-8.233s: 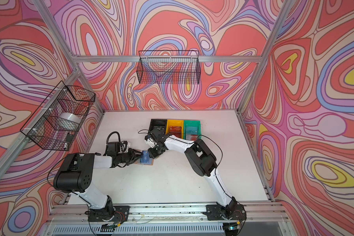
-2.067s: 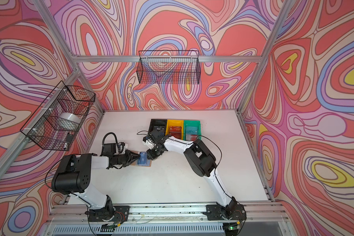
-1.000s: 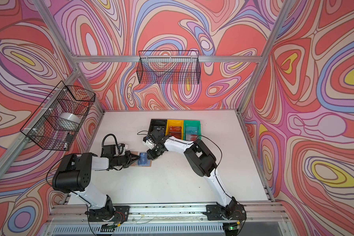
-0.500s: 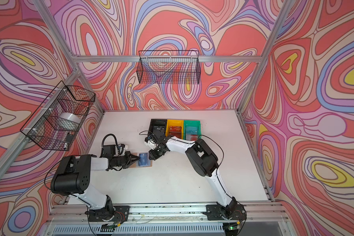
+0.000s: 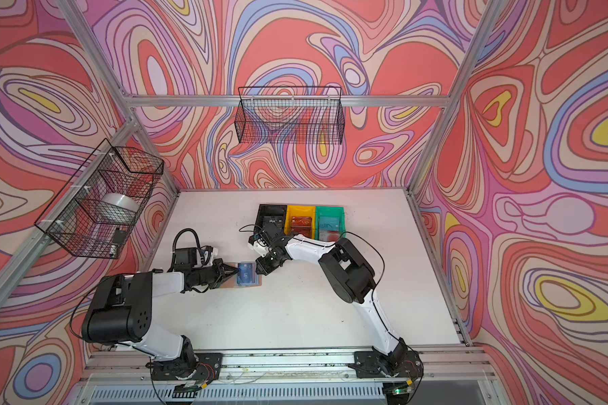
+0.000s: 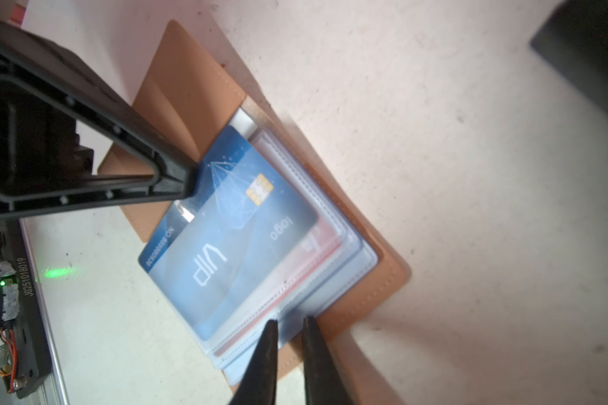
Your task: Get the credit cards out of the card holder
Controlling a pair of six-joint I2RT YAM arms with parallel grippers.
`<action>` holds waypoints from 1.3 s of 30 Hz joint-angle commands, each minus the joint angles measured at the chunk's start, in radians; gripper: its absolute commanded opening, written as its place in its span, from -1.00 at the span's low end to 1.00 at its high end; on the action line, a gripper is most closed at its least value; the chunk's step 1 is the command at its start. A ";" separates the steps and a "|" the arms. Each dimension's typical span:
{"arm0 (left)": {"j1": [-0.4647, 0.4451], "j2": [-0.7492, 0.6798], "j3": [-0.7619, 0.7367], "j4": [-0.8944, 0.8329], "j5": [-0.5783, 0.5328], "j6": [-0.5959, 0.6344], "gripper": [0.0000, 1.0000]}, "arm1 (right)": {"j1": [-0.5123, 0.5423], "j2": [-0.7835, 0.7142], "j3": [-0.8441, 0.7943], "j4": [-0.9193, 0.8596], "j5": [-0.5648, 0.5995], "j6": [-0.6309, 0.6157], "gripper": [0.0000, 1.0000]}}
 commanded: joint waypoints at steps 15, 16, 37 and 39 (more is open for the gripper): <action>-0.001 -0.127 0.064 -0.302 -0.154 0.096 -1.00 | -0.042 0.040 -0.105 -0.230 0.163 -0.027 -0.63; -0.001 -0.128 0.066 -0.308 -0.154 0.095 -1.00 | -0.047 0.035 -0.108 -0.229 0.168 -0.028 -0.63; -0.001 -0.312 0.086 -0.333 -0.107 0.057 -1.00 | -0.091 -0.088 -0.100 -0.272 0.162 -0.031 -0.48; -0.001 -0.311 0.080 -0.294 -0.075 0.033 -1.00 | -0.091 -0.088 -0.091 -0.278 0.158 -0.033 -0.48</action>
